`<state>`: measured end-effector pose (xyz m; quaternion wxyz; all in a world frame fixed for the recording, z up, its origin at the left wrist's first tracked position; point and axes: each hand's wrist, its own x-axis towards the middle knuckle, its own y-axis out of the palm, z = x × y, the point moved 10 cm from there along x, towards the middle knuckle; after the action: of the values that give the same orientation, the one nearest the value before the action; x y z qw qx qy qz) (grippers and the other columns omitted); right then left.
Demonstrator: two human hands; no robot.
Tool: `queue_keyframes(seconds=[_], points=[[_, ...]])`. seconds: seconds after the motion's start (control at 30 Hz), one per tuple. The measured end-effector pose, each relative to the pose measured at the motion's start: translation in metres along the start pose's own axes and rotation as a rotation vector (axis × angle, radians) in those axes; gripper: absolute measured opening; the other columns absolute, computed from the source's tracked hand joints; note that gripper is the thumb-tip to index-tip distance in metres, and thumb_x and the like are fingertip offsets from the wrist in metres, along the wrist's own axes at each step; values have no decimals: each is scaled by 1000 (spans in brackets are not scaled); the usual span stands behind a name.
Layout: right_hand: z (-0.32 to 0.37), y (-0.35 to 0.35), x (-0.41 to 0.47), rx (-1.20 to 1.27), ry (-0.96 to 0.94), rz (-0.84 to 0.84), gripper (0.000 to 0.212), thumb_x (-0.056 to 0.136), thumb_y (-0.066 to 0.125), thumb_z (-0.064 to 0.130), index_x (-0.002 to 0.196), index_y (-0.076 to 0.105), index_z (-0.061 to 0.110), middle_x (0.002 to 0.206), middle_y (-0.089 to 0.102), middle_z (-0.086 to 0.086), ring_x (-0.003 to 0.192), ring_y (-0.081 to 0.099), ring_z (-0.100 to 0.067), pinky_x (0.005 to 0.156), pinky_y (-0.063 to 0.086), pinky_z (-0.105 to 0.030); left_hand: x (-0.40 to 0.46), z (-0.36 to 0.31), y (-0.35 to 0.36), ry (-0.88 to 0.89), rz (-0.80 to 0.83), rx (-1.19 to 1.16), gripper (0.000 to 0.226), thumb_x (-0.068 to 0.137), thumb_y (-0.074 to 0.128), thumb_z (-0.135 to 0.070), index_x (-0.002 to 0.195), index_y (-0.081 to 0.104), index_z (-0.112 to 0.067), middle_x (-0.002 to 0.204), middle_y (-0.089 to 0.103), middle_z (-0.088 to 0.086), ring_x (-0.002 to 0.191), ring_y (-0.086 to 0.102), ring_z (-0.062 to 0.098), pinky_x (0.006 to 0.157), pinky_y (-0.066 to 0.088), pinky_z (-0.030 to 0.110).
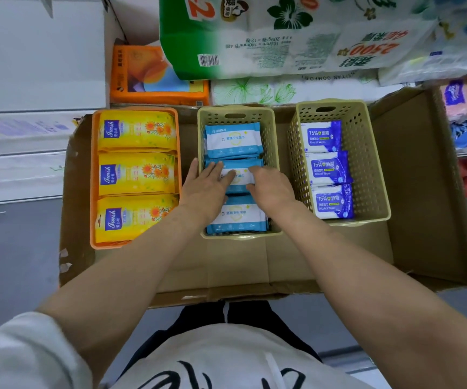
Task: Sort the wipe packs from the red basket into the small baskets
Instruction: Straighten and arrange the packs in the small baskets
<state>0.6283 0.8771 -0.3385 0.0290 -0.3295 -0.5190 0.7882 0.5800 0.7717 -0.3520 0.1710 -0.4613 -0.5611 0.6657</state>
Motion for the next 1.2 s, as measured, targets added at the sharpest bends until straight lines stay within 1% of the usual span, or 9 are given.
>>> queue_keyframes(seconds=[0.27,0.37,0.43,0.5,0.63,0.73,0.93,1.07,1.2], points=[[-2,-3,4,40,-10,-67,37,98,54,19,134,53,10,128,59,-12,112,59,-30,90,51,-41,0,2,3,6,-4,-3,62,100,42,-44,154,13,-32,163,16,5,151,13,23,117,-12,51],[-3,-8,10,47,8,-102,33,98,56,22,128,56,9,125,60,-12,112,59,-29,89,51,-40,2,3,-1,12,-36,-37,58,101,41,-43,153,20,-31,162,23,5,150,17,23,116,-14,50],[-3,-16,15,83,15,-174,36,97,57,20,131,55,9,132,56,-10,119,55,-28,96,48,-39,6,9,-8,1,-77,-45,55,102,39,-41,153,23,-29,161,24,4,150,17,22,116,-14,50],[-3,-23,22,122,19,-215,44,97,56,15,140,48,9,145,46,-10,131,45,-29,106,41,-38,12,14,-17,9,-107,-29,52,102,39,-38,151,28,-27,160,28,4,149,19,22,117,-12,51],[1,-17,38,127,31,-133,50,96,52,5,145,42,9,154,32,-14,136,40,-32,108,39,-37,26,17,-25,60,-78,51,48,101,43,-33,148,38,-22,155,38,3,148,22,22,117,-11,54],[-1,-10,44,120,58,-72,55,94,53,1,146,41,11,153,35,-14,135,42,-33,108,39,-39,30,19,-26,70,-64,100,49,101,45,-33,147,39,-19,155,38,3,149,20,22,117,-9,55],[-2,-11,42,108,51,-123,49,93,52,0,141,47,9,146,43,-14,131,46,-32,105,41,-39,29,20,-22,91,-57,73,50,102,40,-36,147,37,-16,155,37,4,149,17,21,118,-6,54],[-3,-12,44,122,54,-142,48,93,54,1,139,49,9,149,42,-13,133,45,-31,105,40,-38,29,20,-20,83,-51,47,48,102,40,-37,146,40,-18,152,42,1,149,19,21,118,-7,54],[-3,-11,45,122,55,-136,51,93,53,1,143,46,10,152,39,-12,135,43,-30,107,39,-37,27,20,-21,74,-67,6,49,101,44,-34,147,38,-17,154,41,2,149,19,22,119,-4,53]])
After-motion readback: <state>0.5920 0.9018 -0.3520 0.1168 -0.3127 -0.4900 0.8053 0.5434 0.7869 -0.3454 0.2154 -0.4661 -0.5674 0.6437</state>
